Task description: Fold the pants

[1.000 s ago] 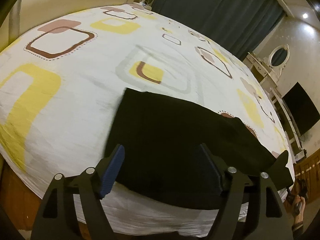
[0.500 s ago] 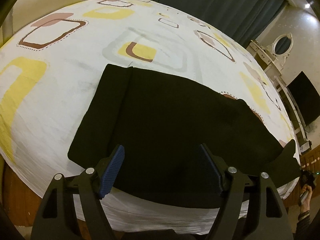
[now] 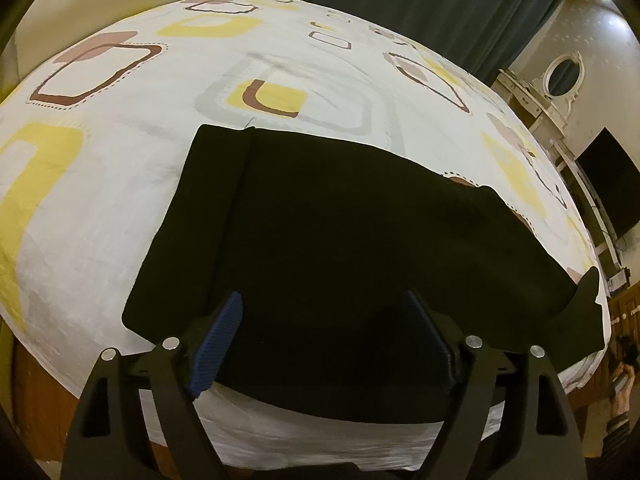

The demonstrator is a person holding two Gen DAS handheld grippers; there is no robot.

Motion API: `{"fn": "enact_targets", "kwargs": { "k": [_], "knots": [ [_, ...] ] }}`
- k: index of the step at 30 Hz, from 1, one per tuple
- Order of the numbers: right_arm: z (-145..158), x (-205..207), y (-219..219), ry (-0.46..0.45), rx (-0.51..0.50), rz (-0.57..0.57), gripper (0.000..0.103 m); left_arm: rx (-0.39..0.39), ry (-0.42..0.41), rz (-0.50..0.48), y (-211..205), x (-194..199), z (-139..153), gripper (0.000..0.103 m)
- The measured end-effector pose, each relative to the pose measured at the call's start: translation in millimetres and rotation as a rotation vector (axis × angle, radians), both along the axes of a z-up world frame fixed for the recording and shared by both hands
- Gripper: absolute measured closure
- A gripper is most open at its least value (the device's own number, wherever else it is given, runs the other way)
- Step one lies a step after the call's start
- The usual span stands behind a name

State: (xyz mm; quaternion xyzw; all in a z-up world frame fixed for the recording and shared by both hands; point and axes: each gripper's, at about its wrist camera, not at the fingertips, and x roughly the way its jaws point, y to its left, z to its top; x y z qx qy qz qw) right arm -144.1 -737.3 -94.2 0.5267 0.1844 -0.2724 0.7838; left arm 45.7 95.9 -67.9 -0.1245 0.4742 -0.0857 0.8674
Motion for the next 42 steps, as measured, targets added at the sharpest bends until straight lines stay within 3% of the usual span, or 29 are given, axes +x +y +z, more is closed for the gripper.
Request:
{"fn": "enact_targets", "kwargs": {
  "k": [2,6,11,16,18,19,20,24,28,33,37,42],
  "knots": [
    [9.6,34.2,13.0,-0.009,-0.008,0.11,0.058,-0.001,0.0,0.0,-0.4,0.3,-0.2,0.02],
    [2.6,86.7,24.2,-0.013,0.034,0.232,0.057,-0.019,-0.001,0.008,0.6,0.9,-0.3,0.019],
    [-10.4,132.1,30.0,0.085,0.095,0.196,0.057,-0.038,0.0,0.015,1.5,0.2,-0.5,0.018],
    [-14.9,149.8,32.4,0.098,0.109,0.169,0.055,-0.04,0.003,0.013,2.0,1.9,-1.8,0.018],
    [-14.0,152.1,29.2,0.122,0.104,0.164,0.068,-0.037,0.003,0.013,1.8,2.2,-2.1,0.018],
    [-15.1,153.8,28.9,0.14,0.11,0.178,0.089,-0.035,0.001,0.014,1.9,2.0,-2.2,0.018],
    [-15.7,153.4,29.5,0.143,0.118,0.186,0.096,-0.034,0.0,0.015,1.7,1.7,-2.3,0.018],
    [1.4,143.0,28.8,0.09,0.09,0.184,0.098,-0.025,-0.002,0.008,0.6,1.6,-3.0,0.018],
    [41.0,119.6,26.1,-0.014,0.056,0.211,0.098,-0.023,-0.001,0.011,0.4,1.4,-3.2,0.017],
    [63.1,69.8,25.1,-0.069,0.028,0.212,0.099,-0.04,0.003,0.021,2.3,1.6,-2.9,0.017],
    [31.5,17.7,17.0,-0.039,0.08,0.144,0.099,-0.053,0.006,0.022,3.6,1.8,-2.6,0.017],
    [-38.9,-13.2,11.8,-0.023,0.251,0.06,0.1,-0.048,0.006,0.015,3.5,2.4,-2.6,0.017]
  ]
}}
